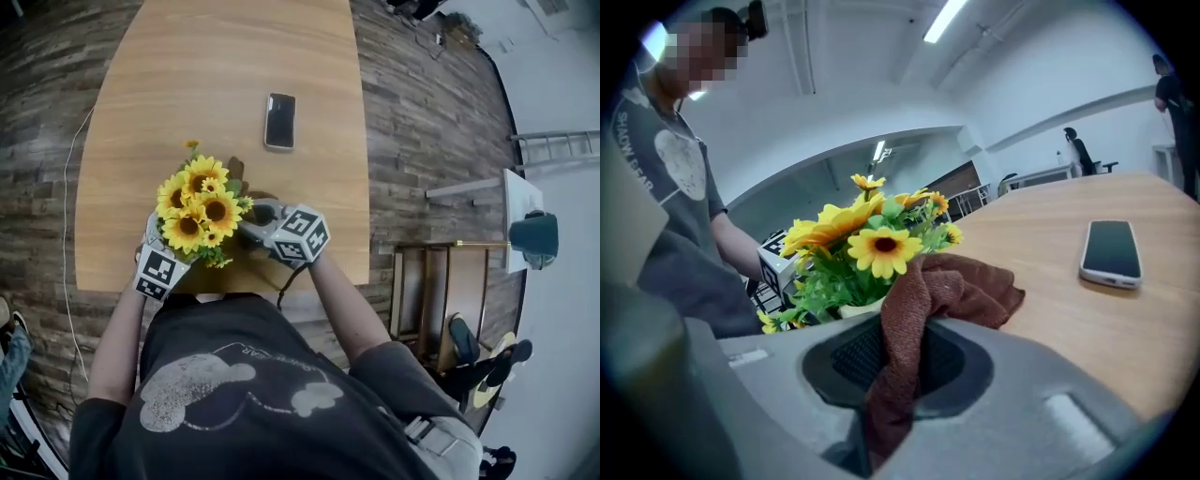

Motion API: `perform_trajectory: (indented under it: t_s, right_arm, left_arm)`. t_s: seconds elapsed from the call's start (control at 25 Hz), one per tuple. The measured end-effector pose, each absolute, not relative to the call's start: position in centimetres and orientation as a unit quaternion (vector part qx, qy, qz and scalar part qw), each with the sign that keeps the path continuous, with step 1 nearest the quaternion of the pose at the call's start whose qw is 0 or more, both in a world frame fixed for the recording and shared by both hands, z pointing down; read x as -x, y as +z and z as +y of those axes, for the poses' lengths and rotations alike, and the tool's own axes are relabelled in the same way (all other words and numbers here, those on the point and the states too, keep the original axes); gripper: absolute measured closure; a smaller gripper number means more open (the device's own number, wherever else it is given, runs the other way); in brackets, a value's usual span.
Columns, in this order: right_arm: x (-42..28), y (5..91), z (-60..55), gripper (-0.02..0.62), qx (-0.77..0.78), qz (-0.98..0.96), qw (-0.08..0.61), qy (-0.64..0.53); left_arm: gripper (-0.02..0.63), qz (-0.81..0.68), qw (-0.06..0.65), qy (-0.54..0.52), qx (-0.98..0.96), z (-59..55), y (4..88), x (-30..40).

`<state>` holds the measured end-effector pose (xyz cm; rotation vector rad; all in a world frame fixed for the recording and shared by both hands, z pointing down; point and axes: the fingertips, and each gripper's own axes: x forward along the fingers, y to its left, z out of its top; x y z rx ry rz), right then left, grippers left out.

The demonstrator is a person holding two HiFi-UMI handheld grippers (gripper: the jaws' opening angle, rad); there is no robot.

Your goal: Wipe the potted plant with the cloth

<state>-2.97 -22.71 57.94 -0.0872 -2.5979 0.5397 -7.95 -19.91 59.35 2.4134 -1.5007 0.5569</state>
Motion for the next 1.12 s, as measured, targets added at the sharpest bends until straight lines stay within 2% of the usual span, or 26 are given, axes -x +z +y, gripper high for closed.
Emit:
perform_trajectory:
  t_s: [0.6, 0.88, 1.12]
  right_arm:
    - [2.5, 58.2, -14.8, 0.538, -0.004, -0.947, 0.277, 0.162]
    - [4.8, 58.6, -12.0, 0.538, 0.02, -0.945, 0.294, 0.141]
    - [5.2, 58.6, -10.7, 0.538, 0.04, -0.946, 0.292, 0.135]
  left_arm:
    - [0.071, -0.388, 0.09, 0.21, -0.893, -19.4, 59.4, 8.4]
    - [0.043, -0.433, 0.085, 0.206, -0.873, -18.2, 59.0, 10.0]
    - [0.046, -0.495, 0.122, 0.188, -0.839, -16.2, 59.6, 11.7]
